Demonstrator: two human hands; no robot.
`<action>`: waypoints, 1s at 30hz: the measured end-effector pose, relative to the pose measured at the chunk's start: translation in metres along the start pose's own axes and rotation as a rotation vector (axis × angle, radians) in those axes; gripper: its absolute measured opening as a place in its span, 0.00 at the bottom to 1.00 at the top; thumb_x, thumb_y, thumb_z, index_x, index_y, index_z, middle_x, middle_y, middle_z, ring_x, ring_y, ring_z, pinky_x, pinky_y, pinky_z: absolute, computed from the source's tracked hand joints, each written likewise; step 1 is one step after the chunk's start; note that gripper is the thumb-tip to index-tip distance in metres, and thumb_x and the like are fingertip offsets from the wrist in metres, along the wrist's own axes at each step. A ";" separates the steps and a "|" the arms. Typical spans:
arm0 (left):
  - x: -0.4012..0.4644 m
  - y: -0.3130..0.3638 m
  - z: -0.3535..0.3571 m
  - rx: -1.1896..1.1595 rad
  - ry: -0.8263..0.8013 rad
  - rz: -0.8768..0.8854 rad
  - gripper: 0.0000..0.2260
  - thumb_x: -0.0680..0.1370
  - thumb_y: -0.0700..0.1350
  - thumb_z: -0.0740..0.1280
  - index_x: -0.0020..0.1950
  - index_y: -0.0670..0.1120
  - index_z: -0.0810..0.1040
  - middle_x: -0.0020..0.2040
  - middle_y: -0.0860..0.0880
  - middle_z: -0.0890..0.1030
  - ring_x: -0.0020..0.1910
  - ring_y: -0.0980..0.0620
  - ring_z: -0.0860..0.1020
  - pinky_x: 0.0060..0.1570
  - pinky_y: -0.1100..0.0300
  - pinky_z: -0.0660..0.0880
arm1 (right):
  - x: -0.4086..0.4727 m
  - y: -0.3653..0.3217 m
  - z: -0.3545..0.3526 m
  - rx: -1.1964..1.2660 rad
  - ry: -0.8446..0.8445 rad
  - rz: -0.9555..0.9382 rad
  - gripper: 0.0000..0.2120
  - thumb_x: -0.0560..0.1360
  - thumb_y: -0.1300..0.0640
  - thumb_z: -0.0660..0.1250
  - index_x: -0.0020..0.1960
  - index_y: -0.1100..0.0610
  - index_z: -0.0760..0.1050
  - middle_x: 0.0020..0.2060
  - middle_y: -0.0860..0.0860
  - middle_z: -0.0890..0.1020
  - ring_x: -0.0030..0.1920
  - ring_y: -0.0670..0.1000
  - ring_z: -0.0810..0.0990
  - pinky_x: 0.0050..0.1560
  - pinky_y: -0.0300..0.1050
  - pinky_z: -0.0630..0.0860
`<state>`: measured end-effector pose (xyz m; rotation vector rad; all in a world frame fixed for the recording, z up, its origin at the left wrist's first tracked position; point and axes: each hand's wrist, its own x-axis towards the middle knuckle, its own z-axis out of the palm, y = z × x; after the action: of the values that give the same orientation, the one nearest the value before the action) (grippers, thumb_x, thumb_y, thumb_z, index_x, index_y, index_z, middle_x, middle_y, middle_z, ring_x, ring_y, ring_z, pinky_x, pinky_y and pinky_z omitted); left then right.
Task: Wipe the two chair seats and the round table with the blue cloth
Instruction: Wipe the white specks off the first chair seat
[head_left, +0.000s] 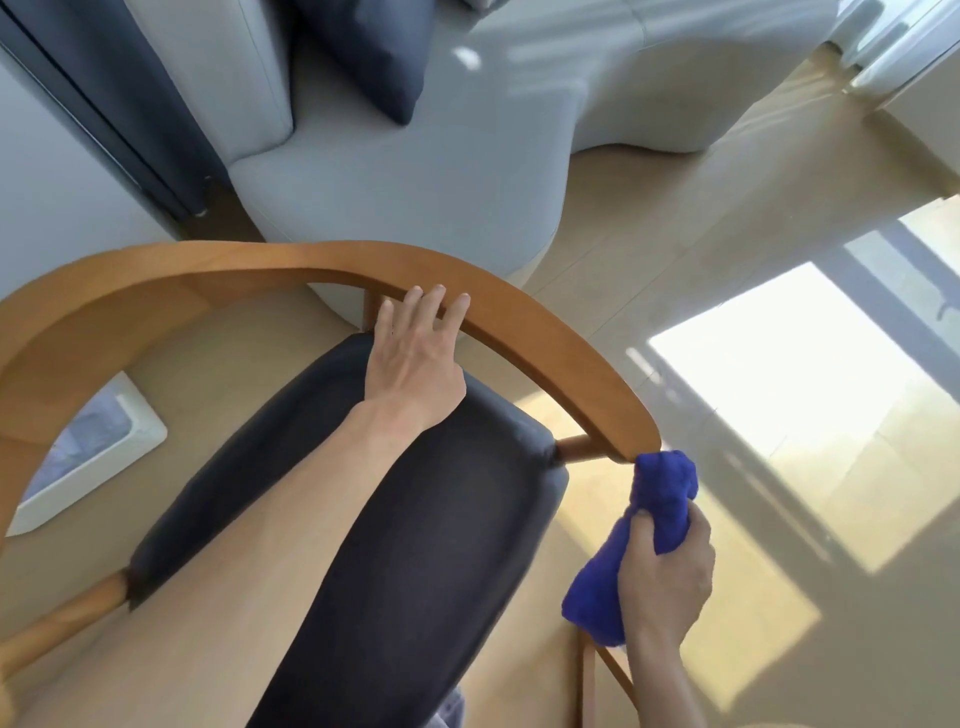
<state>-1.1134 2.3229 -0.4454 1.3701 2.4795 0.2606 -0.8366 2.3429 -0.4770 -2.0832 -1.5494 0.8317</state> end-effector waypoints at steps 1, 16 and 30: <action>0.001 0.003 0.003 -0.001 0.005 0.016 0.31 0.78 0.39 0.59 0.79 0.49 0.52 0.79 0.45 0.53 0.78 0.45 0.48 0.76 0.46 0.44 | -0.011 0.011 0.006 -0.010 -0.017 0.042 0.15 0.76 0.55 0.63 0.63 0.48 0.69 0.52 0.51 0.76 0.50 0.53 0.75 0.51 0.49 0.70; 0.007 0.010 0.035 -0.082 0.211 0.052 0.24 0.74 0.33 0.62 0.71 0.43 0.70 0.74 0.40 0.65 0.76 0.40 0.58 0.75 0.44 0.51 | -0.014 0.049 0.167 -0.397 -0.136 -0.227 0.19 0.81 0.52 0.57 0.70 0.53 0.61 0.65 0.59 0.69 0.60 0.60 0.71 0.59 0.58 0.72; 0.005 0.011 0.053 -0.165 0.320 0.049 0.23 0.72 0.31 0.60 0.67 0.39 0.72 0.71 0.36 0.68 0.74 0.35 0.61 0.69 0.45 0.64 | 0.001 0.026 0.190 -0.499 -0.040 -0.305 0.16 0.78 0.56 0.64 0.63 0.61 0.73 0.54 0.62 0.76 0.52 0.65 0.75 0.49 0.58 0.74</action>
<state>-1.0892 2.3344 -0.4924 1.4145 2.6031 0.7299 -0.9467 2.3315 -0.6335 -2.0647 -2.2037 0.4050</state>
